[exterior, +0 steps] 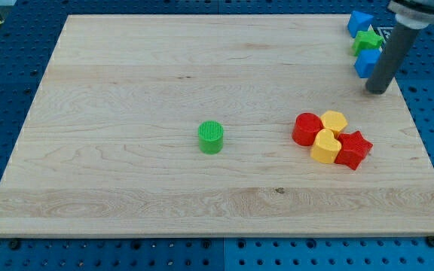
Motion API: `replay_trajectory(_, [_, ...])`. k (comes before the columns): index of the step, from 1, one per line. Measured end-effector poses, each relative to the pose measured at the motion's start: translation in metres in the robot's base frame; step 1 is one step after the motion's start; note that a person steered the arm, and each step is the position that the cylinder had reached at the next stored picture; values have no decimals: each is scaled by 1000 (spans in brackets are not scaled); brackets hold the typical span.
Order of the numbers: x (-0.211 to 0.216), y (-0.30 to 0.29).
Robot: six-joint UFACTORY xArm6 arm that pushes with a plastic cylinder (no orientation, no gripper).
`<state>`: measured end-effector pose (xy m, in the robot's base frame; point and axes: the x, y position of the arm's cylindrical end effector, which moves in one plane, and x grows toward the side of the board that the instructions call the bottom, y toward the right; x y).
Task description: Move your arm towards top left side of the green circle
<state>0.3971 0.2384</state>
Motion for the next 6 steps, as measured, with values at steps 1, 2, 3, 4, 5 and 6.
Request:
replay_trajectory(1, [2,-57])
replay_trajectory(2, [3,-118])
replay_trajectory(3, [8,-176])
replay_trajectory(4, [37,-191])
replay_trajectory(5, [55,-230])
replay_trajectory(6, [60,-249])
